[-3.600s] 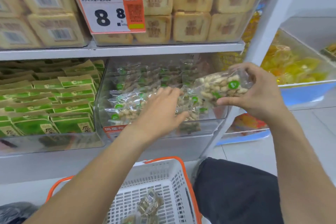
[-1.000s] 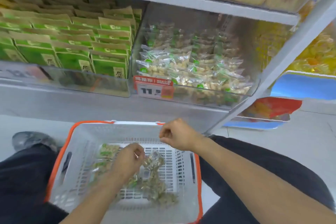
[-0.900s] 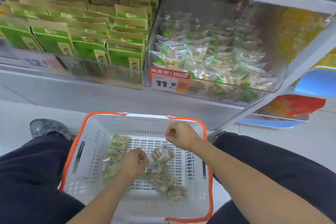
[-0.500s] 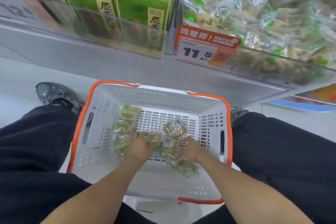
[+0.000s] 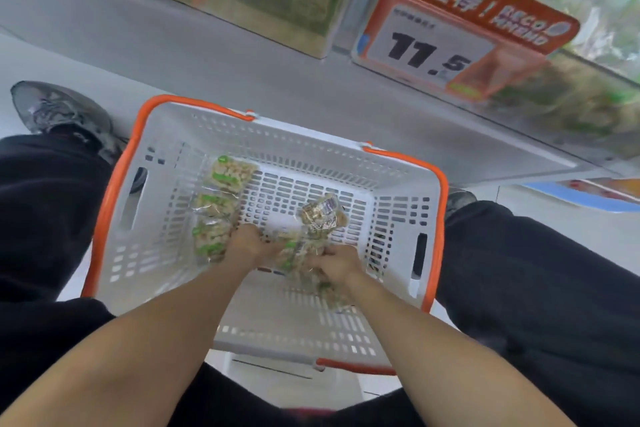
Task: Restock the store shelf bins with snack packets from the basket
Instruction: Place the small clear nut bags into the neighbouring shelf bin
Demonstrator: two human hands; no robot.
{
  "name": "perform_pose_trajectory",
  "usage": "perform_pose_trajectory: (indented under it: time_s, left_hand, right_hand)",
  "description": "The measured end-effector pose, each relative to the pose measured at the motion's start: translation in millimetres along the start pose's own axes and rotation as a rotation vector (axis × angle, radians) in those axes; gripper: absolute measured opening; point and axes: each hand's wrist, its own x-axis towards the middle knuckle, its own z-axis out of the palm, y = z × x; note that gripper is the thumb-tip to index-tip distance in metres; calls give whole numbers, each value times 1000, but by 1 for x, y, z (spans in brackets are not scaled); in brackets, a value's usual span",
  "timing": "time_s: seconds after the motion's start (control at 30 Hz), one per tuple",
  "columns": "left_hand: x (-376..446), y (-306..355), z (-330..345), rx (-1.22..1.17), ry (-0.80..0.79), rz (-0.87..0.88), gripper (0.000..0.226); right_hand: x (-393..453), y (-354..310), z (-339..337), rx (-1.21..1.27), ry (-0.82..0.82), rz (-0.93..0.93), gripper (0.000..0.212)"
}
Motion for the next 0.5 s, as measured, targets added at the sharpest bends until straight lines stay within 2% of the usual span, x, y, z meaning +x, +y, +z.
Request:
perform_pose_trajectory:
  time_s: [0.13,0.23,0.33,0.4,0.5]
  left_hand:
    - [-9,7,1,-159,-76,15,21]
    - [-25,24,-14,-261,-32,67,21]
    - [-44,43,-33,-417,34,132,28]
    - [-59,55,-49,-439,82,188,32]
    - [-82,70,-76,-537,12,293,37]
  right_hand:
    - [-7,-12,-15,-105,-107,-52,24]
    - [-14,-29,-34,-184,-74,-180,46]
    - [-31,-62,-65,-308,-1,-336,37]
    - [-58,-90,-84,-400,16,-438,40]
    - [-105,-121,-106,-533,18,-557,43]
